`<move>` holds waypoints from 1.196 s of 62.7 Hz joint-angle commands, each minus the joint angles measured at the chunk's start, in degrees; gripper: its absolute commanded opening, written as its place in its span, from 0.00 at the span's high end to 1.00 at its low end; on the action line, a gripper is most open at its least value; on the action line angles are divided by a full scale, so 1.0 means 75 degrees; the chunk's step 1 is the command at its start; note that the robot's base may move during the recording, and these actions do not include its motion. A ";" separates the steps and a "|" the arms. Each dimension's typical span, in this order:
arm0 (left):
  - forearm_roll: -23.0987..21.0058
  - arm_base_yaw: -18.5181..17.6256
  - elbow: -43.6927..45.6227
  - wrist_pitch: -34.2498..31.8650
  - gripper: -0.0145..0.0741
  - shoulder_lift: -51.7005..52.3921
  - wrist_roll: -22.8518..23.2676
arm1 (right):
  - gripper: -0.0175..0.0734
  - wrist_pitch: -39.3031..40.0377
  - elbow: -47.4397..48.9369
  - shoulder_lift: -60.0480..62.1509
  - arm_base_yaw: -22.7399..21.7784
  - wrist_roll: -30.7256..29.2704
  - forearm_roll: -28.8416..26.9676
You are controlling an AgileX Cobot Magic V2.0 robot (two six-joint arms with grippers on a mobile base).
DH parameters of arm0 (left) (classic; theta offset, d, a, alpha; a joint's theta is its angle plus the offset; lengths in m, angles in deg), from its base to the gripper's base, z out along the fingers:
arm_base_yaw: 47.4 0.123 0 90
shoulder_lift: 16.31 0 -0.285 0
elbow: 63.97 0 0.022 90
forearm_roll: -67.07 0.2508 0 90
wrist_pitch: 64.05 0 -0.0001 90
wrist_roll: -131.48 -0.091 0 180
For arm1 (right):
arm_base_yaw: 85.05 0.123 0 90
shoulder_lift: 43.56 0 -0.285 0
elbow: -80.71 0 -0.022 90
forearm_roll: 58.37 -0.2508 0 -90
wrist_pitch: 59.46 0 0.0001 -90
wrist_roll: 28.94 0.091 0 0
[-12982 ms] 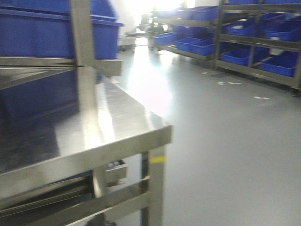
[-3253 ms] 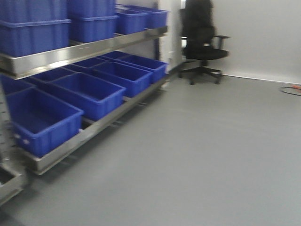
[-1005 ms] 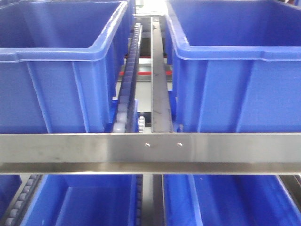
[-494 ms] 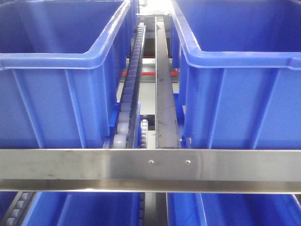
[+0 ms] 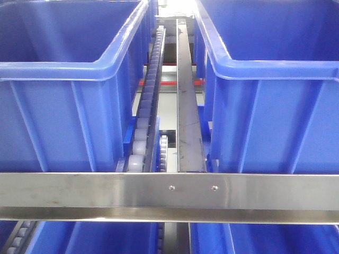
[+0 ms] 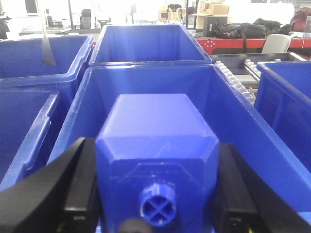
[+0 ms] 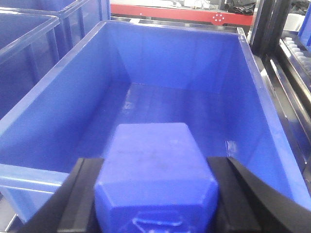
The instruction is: Pick and sort blue part to right shelf
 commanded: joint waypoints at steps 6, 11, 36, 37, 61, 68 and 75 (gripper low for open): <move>-0.0041 -0.0008 0.0230 -0.0716 0.46 -0.0086 0.0035 | 0.40 0.0799 0.0233 -0.0064 -0.0060 -0.0069 -0.0006; -0.0041 -0.0008 0.0230 -0.0716 0.46 -0.0086 0.0035 | 0.40 0.0820 0.0233 -0.0064 -0.0060 -0.0069 -0.0006; -0.0067 -0.0008 0.0230 -0.0716 0.46 -0.0086 0.0035 | 0.40 0.0729 0.0241 -0.0064 -0.0060 -0.0069 -0.0016; -0.0067 -0.0008 0.0230 -0.0716 0.46 -0.0086 0.0035 | 0.40 0.0729 0.0240 -0.0064 -0.0060 -0.0069 -0.0016; -0.0067 -0.0008 0.0802 -0.1332 0.46 -0.2011 -0.0056 | 0.40 0.1356 0.1200 -0.2054 -0.0060 -0.0069 -0.0077; -0.0067 -0.0008 0.1216 -0.1595 0.46 -0.3142 -0.0056 | 0.40 0.1961 0.1432 -0.3132 -0.0060 -0.0069 -0.0077; -0.0067 -0.0008 0.1678 -0.1996 0.46 -0.4270 -0.0056 | 0.40 0.2780 0.1612 -0.4252 -0.0060 -0.0069 -0.0077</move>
